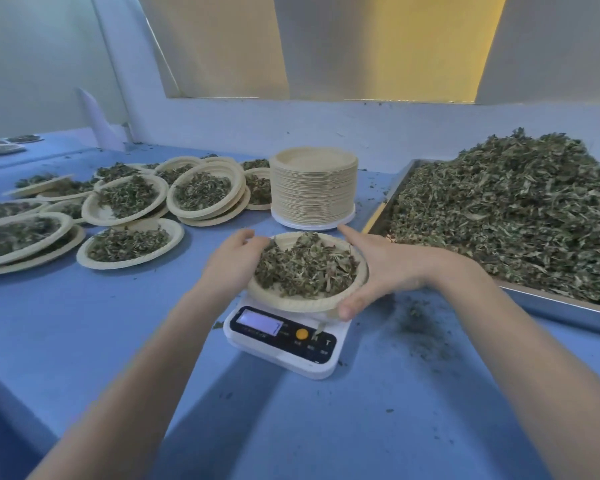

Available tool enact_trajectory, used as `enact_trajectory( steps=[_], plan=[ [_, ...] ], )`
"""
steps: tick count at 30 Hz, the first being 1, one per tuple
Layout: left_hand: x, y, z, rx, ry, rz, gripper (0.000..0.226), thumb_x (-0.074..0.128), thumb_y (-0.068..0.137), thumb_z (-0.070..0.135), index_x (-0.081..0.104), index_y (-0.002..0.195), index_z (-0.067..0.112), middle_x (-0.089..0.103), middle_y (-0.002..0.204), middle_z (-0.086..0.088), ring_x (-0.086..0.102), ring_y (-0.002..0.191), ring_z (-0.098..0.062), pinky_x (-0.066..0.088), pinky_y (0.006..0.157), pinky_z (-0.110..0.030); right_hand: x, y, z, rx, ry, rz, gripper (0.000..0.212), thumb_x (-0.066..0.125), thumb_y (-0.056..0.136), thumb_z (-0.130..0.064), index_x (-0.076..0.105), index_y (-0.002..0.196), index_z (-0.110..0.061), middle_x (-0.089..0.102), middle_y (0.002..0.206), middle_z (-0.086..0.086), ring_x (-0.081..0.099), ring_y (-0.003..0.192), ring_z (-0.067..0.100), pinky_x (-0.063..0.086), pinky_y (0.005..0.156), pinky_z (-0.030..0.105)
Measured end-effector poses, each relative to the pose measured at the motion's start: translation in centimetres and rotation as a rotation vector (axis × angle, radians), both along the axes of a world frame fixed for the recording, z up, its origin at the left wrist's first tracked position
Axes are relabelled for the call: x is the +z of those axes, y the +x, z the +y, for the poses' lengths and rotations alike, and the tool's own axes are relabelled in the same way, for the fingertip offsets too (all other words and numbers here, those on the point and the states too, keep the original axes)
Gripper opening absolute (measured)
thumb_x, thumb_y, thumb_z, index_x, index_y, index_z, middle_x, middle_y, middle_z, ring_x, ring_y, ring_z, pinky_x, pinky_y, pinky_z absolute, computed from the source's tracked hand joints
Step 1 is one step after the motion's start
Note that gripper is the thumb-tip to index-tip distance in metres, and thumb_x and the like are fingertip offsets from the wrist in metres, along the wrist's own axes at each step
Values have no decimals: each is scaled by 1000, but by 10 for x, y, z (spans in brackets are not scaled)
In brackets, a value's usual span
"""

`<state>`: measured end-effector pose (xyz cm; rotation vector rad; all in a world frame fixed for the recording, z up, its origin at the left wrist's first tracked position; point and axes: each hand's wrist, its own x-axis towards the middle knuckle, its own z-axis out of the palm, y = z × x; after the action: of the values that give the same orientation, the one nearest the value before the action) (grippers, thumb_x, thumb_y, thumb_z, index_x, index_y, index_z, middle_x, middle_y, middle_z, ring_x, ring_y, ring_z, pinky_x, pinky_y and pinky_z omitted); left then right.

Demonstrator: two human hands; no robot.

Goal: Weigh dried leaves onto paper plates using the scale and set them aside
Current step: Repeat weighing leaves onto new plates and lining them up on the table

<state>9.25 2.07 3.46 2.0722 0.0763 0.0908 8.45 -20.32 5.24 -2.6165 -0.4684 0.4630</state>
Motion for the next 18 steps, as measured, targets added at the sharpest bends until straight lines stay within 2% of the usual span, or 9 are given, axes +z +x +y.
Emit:
enact_trajectory(
  steps=[2,4,5,7,9,11,13,15,18],
  plan=[
    [-5,-4,-6,-29,-12,38,50,41,96,43,40,141,21,41,145,1,38,131,-20,34,103,-38,-1,-1,2,-1,-27,-30,160,75,27,-80,-18,148,-32,-2,159,-5,1,146,16,13,118,45],
    [-4,-5,-9,-25,-23,39,47,41,97,41,44,139,20,45,139,1,40,129,-21,35,105,-40,-1,-1,3,-10,7,-66,161,75,24,-82,-16,148,-33,7,159,-2,11,145,16,18,118,43],
    [-2,-6,-8,-16,-43,40,40,42,97,39,50,131,21,50,128,3,44,123,-21,37,102,-39,0,0,4,-16,40,-74,160,76,25,-80,-15,149,-34,14,158,-2,18,143,15,20,117,40],
    [5,-2,0,5,-111,42,15,45,97,32,59,95,27,53,96,11,50,103,-18,38,90,-35,5,5,7,-9,102,-74,158,81,29,-74,-13,150,-32,20,157,-3,23,141,11,19,117,32],
    [17,4,13,15,-162,-3,20,45,97,27,54,79,29,48,83,16,48,84,-8,32,82,-30,13,14,17,32,125,-92,154,82,33,-70,-10,151,-31,14,159,-6,20,141,8,15,112,22],
    [26,11,32,51,-171,-41,13,45,98,24,58,94,23,50,86,15,46,85,-9,28,81,-28,25,27,34,72,111,-112,150,79,35,-69,-9,151,-31,10,159,-9,17,141,7,14,106,18],
    [36,19,52,116,-176,-63,24,45,97,25,57,117,22,53,95,9,45,90,-15,31,81,-29,34,44,59,124,119,-110,146,80,39,-66,-7,151,-32,9,158,-11,17,141,6,16,108,20],
    [44,29,78,200,-175,-69,27,46,96,25,56,121,22,54,95,6,49,88,-18,40,78,-33,38,64,89,183,144,-120,143,84,43,-59,-3,152,-29,15,158,-10,21,140,6,19,113,25],
    [53,48,124,304,-105,-85,30,46,96,23,56,124,21,51,101,6,49,90,-15,37,73,-29,42,100,139,248,139,-160,138,88,48,-54,1,152,-28,18,157,-10,22,141,7,20,113,24]
  ],
)
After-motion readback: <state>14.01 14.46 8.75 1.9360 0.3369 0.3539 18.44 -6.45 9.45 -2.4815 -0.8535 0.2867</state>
